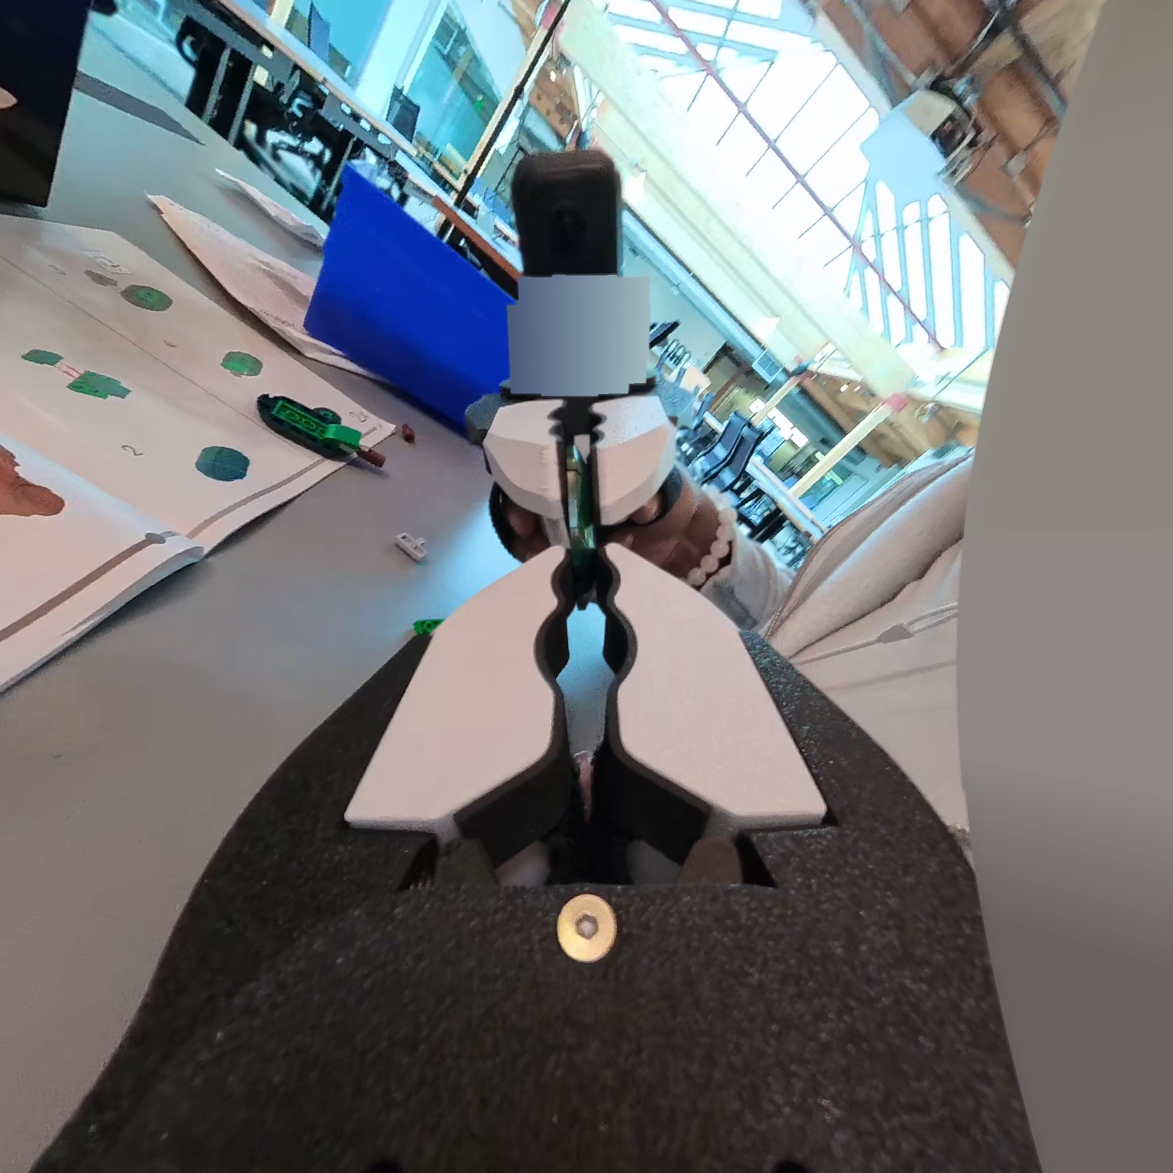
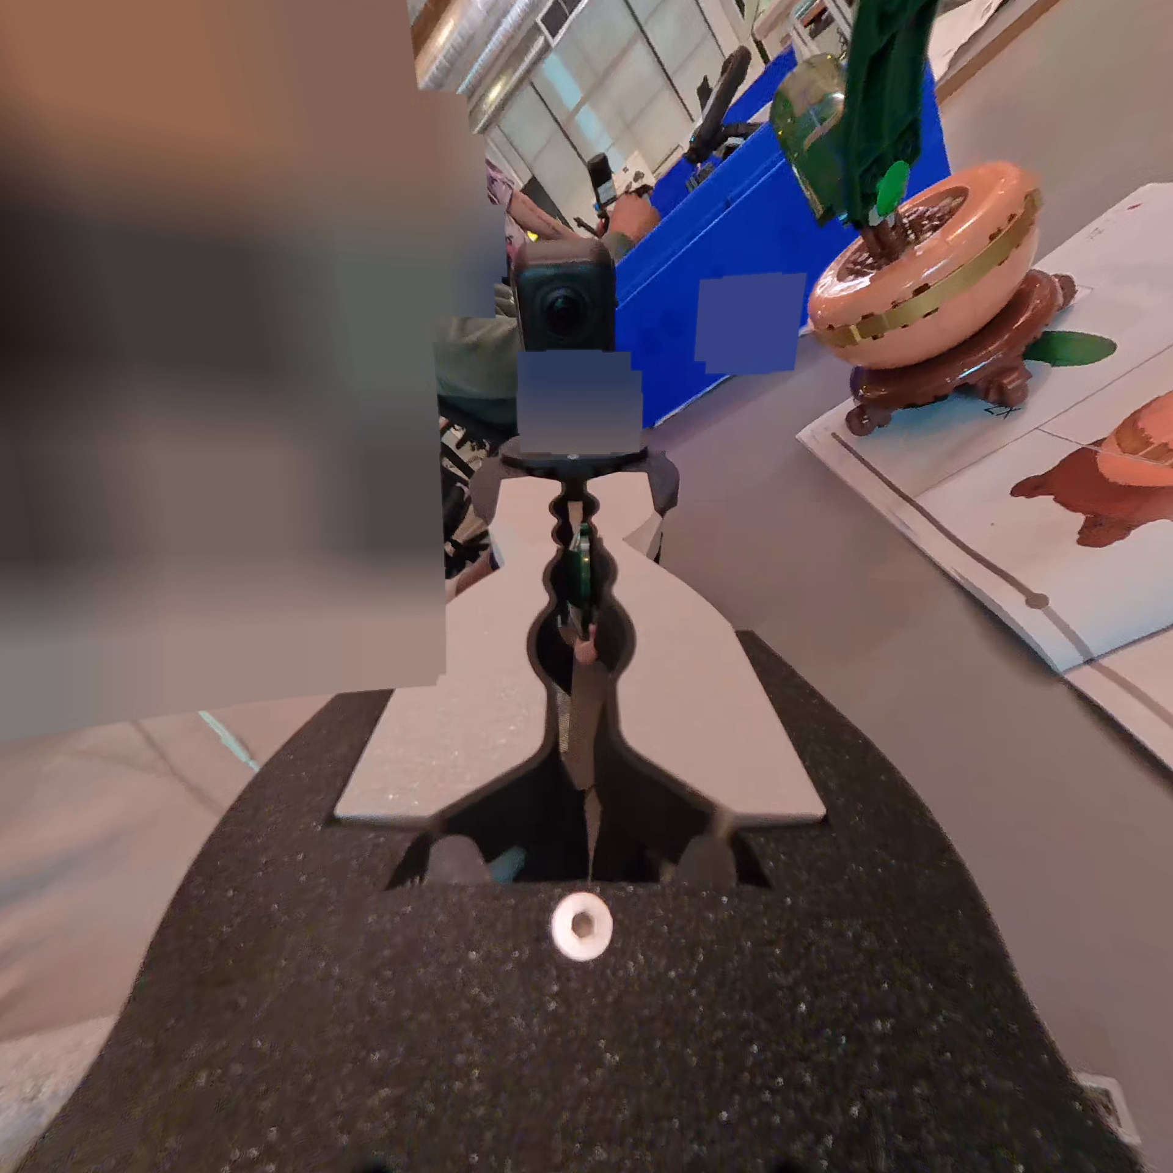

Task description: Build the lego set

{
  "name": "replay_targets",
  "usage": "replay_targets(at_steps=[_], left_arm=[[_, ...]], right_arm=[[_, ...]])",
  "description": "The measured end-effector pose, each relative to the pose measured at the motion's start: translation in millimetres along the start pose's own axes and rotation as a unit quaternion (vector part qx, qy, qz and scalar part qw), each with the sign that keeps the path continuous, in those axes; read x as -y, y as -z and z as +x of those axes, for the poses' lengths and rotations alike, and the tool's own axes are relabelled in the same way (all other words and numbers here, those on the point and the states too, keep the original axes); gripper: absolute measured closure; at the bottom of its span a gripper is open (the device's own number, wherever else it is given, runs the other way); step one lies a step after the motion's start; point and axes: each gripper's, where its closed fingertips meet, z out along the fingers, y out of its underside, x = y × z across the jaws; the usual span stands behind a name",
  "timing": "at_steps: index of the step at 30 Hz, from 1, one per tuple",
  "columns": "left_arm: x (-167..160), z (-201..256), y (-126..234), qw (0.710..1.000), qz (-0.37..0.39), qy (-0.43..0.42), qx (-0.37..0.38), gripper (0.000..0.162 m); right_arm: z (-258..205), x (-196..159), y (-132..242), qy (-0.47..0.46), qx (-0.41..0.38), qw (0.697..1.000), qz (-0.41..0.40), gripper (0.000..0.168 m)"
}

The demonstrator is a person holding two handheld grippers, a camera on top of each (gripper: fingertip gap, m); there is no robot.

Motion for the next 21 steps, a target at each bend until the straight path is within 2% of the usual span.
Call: replay_targets(at_steps=[7,11,12,14,15,21], left_arm=[[-10,3,0,0.997,-0.063,-0.043,0.013,0.157],[-10,5,-2,0.998,-0.056,-0.026,0.0,0.157],[-10,7,-2,0.998,-0.052,-0.022,-0.005,0.157],[-12,5,-2,0.998,-0.06,-0.027,0.001,0.157],[-12,5,-3,0.998,-0.062,-0.029,0.002,0.157],[-14,5,-3,0.997,-0.071,-0.039,0.004,0.157]], right_arm=[[-4,-11,0,-0.013,0.012,1.0,-0.016,0.163],[-6,-10,2,-0.02,0.025,0.999,-0.031,0.163],[-5,-8,3,-0.021,0.022,0.999,-0.029,0.149],[-8,-4,4,-0.011,0.026,0.999,-0.021,0.153],[-7,-5,3,-0.006,0.021,0.999,-0.03,0.163],[-6,-8,3,0.016,0.01,0.999,-0.047,0.163]])
